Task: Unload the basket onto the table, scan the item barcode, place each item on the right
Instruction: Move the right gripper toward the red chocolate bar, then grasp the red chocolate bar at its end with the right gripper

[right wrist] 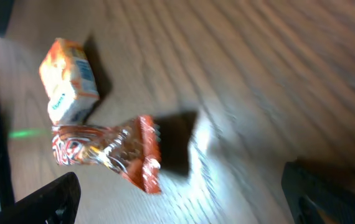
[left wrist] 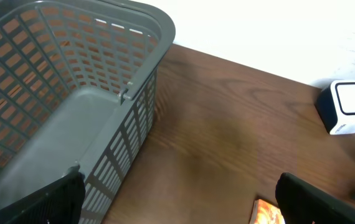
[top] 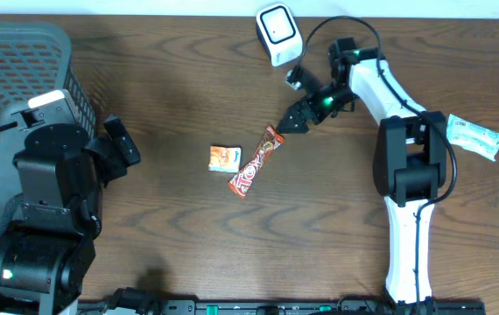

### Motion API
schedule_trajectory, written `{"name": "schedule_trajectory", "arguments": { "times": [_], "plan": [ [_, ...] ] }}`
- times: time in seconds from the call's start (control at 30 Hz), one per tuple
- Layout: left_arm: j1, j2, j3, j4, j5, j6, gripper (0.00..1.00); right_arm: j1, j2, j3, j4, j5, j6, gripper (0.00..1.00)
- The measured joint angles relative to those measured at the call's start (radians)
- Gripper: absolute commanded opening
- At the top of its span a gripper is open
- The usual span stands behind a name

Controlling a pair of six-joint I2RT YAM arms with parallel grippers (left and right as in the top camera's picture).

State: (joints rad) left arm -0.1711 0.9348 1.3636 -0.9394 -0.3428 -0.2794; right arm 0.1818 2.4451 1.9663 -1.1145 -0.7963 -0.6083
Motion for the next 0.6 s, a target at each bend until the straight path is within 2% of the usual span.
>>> {"name": "schedule_trajectory", "arguments": {
  "times": [0.27, 0.37, 0.43, 0.6],
  "plan": [
    [0.000, 0.000, 0.000, 0.000, 0.000, 0.000, 0.98, 0.035, 0.019, 0.003, -0.024, -0.057, -0.054, 0.97],
    [0.000, 0.000, 0.000, 0.000, 0.000, 0.000, 0.98, 0.053, 0.026, 0.003, -0.096, -0.065, -0.112, 0.92],
    [0.000, 0.000, 0.000, 0.000, 0.000, 0.000, 0.98, 0.071, 0.035, 0.004, -0.147, -0.075, -0.172, 0.84],
    [0.000, 0.000, 0.000, 0.000, 0.000, 0.000, 0.98, 0.095, 0.048, 0.004, -0.165, -0.081, -0.229, 0.82]
  ]
}}
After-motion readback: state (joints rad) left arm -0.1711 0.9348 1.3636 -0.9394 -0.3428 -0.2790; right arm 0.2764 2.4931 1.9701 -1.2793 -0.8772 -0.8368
